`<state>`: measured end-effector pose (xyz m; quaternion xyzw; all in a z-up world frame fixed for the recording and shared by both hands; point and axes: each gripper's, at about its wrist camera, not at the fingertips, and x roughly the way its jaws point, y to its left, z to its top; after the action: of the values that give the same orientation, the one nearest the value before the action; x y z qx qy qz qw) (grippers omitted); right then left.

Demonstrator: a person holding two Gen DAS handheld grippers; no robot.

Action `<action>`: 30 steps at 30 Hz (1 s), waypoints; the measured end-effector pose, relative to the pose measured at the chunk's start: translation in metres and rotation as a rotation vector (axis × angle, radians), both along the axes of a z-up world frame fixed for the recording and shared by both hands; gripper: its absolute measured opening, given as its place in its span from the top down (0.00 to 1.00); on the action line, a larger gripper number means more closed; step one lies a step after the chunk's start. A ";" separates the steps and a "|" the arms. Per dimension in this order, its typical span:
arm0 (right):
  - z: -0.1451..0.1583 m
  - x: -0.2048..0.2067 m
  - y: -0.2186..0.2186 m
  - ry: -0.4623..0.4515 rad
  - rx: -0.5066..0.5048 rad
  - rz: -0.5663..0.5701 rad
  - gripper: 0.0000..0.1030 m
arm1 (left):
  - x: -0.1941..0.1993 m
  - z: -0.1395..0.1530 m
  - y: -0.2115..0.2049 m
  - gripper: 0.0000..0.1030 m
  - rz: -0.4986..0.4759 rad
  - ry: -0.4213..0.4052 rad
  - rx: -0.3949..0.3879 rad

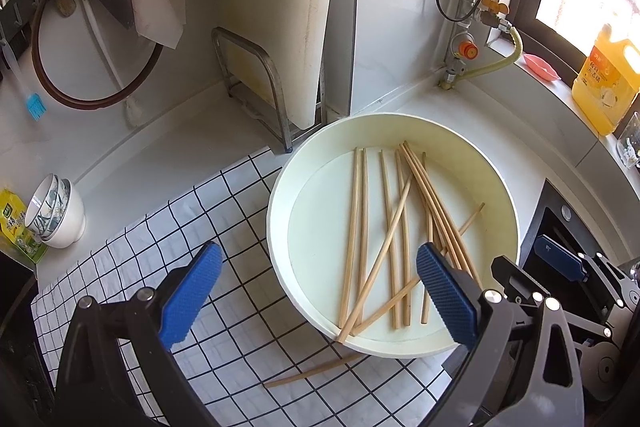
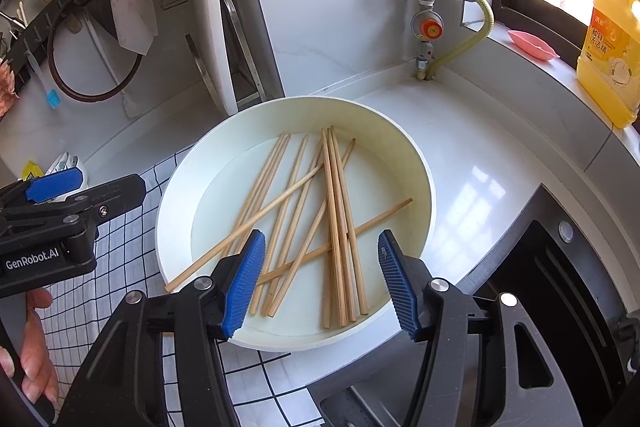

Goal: Organize utensils

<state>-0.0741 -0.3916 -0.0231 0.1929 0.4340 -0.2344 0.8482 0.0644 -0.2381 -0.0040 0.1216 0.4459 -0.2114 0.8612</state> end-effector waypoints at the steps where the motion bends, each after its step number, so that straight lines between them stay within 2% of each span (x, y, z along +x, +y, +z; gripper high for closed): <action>1: 0.000 0.000 0.000 0.000 -0.001 0.000 0.45 | 0.000 0.000 0.000 0.07 0.000 -0.002 0.002; 30: 0.000 0.000 0.001 0.001 0.000 -0.002 0.45 | 0.002 0.002 0.003 0.06 0.013 0.008 -0.013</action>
<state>-0.0740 -0.3902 -0.0233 0.1931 0.4341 -0.2355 0.8479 0.0664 -0.2355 -0.0022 0.1120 0.4487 -0.2092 0.8616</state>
